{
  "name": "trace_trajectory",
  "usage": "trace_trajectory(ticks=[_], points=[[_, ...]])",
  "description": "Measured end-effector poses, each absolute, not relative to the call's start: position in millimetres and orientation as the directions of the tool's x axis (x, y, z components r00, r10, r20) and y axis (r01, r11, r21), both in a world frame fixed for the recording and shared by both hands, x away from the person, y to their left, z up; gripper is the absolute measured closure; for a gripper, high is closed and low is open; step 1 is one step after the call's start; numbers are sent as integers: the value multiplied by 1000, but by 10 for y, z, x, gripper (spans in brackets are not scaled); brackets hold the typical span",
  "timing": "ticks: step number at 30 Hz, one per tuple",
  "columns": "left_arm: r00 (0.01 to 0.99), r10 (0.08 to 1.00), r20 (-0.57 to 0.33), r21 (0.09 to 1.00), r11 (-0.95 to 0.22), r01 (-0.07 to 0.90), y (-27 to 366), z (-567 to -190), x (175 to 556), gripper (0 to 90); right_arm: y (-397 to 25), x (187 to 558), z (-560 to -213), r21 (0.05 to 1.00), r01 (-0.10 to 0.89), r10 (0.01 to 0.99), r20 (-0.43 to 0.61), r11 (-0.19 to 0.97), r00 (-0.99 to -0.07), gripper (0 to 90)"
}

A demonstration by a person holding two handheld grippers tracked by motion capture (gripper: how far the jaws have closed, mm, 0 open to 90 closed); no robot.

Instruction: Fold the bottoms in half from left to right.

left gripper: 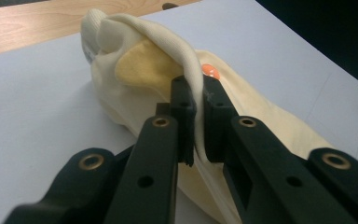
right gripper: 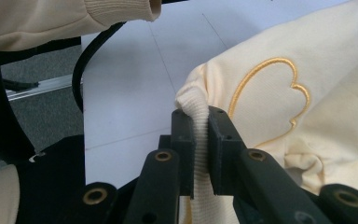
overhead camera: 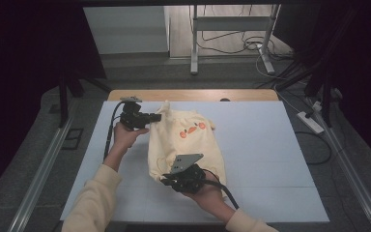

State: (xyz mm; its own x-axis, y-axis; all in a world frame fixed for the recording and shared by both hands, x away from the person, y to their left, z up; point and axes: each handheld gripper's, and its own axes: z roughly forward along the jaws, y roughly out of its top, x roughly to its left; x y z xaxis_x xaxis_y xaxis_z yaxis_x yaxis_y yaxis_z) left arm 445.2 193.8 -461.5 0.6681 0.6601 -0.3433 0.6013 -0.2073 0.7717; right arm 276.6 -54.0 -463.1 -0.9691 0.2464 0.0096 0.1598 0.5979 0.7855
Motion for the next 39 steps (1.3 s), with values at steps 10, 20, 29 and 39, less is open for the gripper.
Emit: trace_trajectory(ticks=[10,20,29,39], points=[[683,649,-334,771,-229,594,1810,-4626,4451,849,-731,2746,-4644,784,173,269,9,596,-963,820],[688,646,-331,773,-232,590,1722,-4644,4451,848,-903,2758,-4666,784,210,300,31,584,-953,820],[692,646,-322,777,-237,583,1654,-4654,4444,846,-1044,2752,-4686,783,230,331,33,578,-943,820],[704,640,-308,782,-251,570,1557,-4658,4432,845,-1164,2725,-4737,779,251,353,40,575,-935,820]])
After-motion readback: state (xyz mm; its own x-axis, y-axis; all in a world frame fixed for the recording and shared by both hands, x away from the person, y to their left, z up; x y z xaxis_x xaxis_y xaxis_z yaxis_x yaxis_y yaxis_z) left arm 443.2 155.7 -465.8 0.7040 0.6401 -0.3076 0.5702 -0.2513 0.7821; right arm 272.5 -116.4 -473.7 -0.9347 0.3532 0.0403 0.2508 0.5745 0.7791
